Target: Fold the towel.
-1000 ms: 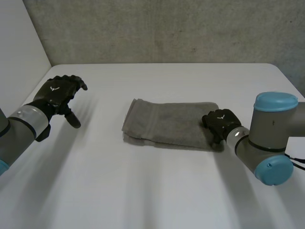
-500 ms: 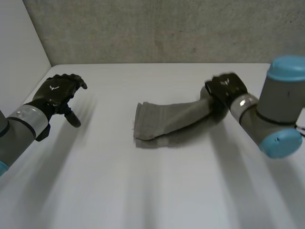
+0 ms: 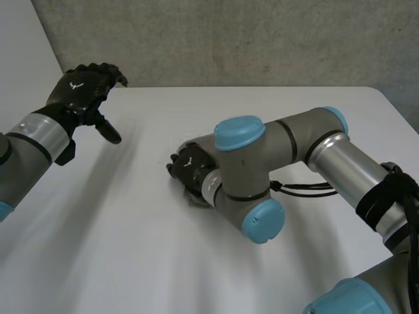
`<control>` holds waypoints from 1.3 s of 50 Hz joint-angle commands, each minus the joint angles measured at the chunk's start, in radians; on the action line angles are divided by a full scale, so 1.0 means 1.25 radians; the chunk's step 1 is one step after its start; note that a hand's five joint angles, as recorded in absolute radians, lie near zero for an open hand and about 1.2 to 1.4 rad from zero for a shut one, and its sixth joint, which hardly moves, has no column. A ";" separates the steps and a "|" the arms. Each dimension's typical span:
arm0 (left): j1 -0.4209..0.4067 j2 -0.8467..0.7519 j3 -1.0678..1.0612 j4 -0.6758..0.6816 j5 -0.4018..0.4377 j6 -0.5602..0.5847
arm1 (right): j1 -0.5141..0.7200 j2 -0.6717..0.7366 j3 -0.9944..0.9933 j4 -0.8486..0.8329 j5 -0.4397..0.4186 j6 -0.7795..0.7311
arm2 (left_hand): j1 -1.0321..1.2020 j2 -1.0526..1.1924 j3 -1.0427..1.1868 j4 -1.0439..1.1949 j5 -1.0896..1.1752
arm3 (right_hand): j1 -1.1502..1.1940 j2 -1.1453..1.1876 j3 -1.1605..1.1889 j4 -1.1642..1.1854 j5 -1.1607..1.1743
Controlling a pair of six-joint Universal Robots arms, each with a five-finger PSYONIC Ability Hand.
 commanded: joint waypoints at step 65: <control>-0.261 -0.462 0.268 -0.096 -0.197 -0.128 | -0.232 -0.150 0.326 -0.123 -0.012 0.541 | 0.009 0.008 0.008 0.008 0.005 | -0.056 -0.053 -0.189 -0.062 -0.117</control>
